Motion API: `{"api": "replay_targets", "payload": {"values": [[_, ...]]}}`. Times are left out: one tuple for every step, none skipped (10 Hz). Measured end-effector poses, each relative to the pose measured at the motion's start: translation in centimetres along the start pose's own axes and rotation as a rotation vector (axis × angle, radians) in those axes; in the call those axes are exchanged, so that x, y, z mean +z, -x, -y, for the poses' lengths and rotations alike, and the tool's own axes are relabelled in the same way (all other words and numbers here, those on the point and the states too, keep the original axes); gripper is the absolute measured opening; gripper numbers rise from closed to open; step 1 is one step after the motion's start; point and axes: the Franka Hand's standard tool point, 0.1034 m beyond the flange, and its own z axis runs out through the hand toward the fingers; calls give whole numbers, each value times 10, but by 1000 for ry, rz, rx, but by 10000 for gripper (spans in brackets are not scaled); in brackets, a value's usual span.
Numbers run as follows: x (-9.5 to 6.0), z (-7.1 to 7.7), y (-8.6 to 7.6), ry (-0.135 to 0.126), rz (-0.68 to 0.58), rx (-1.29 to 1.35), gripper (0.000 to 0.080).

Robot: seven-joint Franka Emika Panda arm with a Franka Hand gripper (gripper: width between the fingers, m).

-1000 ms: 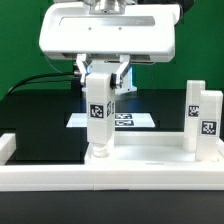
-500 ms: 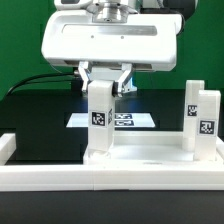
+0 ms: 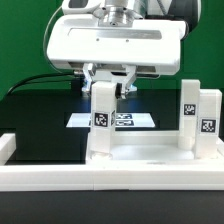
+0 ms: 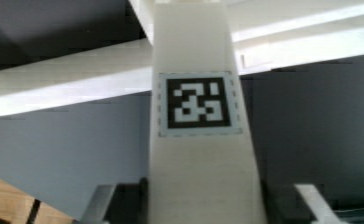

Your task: Assemble desk

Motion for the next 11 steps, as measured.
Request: {"api": "replay_targets", "payload": {"values": [[0, 0, 0, 0, 0, 0, 287], [0, 0, 0, 0, 0, 0, 385], [0, 0, 0, 0, 0, 0, 524], [0, 0, 0, 0, 0, 0, 610], [0, 0, 0, 0, 0, 0, 642], [0, 0, 0, 0, 0, 0, 642], [0, 0, 0, 0, 0, 0, 648], [0, 0, 0, 0, 0, 0, 648], [0, 0, 0, 0, 0, 0, 649], [0, -2, -1, 0, 7, -7, 649], [-5, -11, -7, -11, 69, -16, 649]]}}
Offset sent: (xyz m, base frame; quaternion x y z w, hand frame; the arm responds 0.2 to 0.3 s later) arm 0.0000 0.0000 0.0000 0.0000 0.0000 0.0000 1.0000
